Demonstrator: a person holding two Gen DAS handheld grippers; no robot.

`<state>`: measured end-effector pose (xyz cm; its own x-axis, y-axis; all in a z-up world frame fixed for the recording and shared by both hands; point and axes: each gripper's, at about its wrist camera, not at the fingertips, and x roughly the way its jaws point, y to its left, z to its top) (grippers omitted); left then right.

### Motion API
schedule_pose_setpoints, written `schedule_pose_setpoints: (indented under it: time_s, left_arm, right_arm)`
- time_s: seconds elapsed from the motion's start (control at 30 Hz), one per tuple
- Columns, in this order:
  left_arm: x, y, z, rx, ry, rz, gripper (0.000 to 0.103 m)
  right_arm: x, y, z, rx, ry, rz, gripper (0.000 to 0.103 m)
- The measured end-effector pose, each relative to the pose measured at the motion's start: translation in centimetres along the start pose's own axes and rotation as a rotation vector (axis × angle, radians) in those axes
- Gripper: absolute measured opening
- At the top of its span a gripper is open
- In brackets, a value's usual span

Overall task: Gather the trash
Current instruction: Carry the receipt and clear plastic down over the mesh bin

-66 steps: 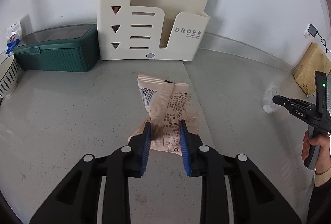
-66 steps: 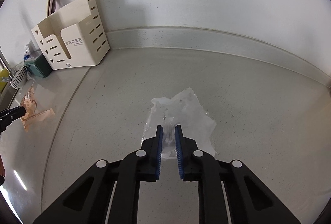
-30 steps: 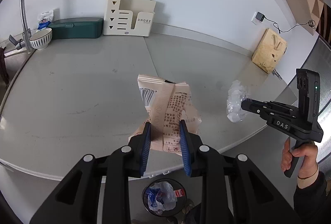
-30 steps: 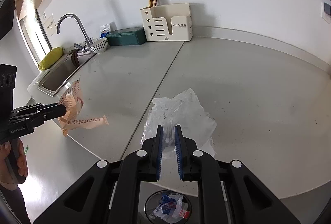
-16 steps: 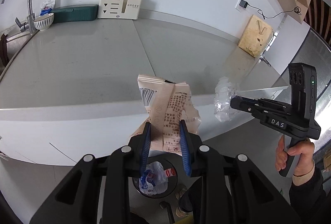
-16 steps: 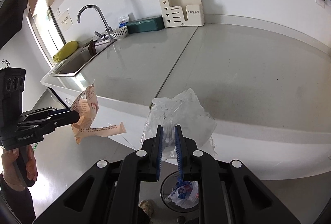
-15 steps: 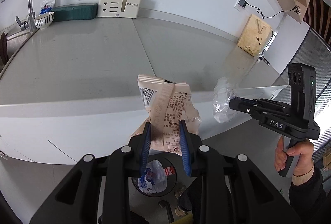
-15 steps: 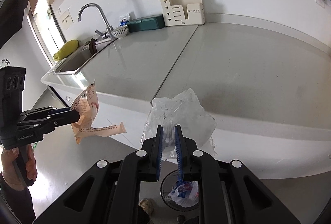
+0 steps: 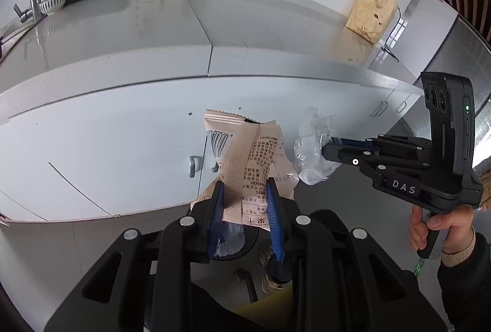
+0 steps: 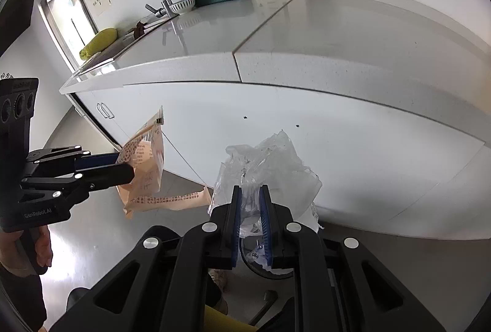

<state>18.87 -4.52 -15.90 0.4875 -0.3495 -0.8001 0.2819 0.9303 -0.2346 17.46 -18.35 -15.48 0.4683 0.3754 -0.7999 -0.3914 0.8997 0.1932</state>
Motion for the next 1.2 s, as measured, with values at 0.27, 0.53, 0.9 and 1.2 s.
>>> schedule_pose_setpoints:
  time_s: [0.27, 0.53, 0.9, 1.2]
  left_arm:
    - [5.7, 2.2, -2.8, -0.035, 0.103, 0.01, 0.028]
    - [12.3, 3.0, -4.9, -0.048, 0.21, 0.02, 0.028]
    - [22.0, 5.8, -7.9, -0.145, 0.357, 0.006, 0.028]
    - [29.4, 8.0, -9.7, -0.217, 0.457, 0.012, 0.028]
  right_arm:
    - [3.5, -2.1, -3.2, 0.041, 0.068, 0.001, 0.016]
    - [8.4, -2.8, -6.5, 0.042, 0.145, -0.016, 0.017]
    - [16.5, -6.7, -9.6, 0.162, 0.281, 0.027, 0.017]
    - [23.7, -9.5, -11.3, 0.254, 0.398, 0.047, 0.017]
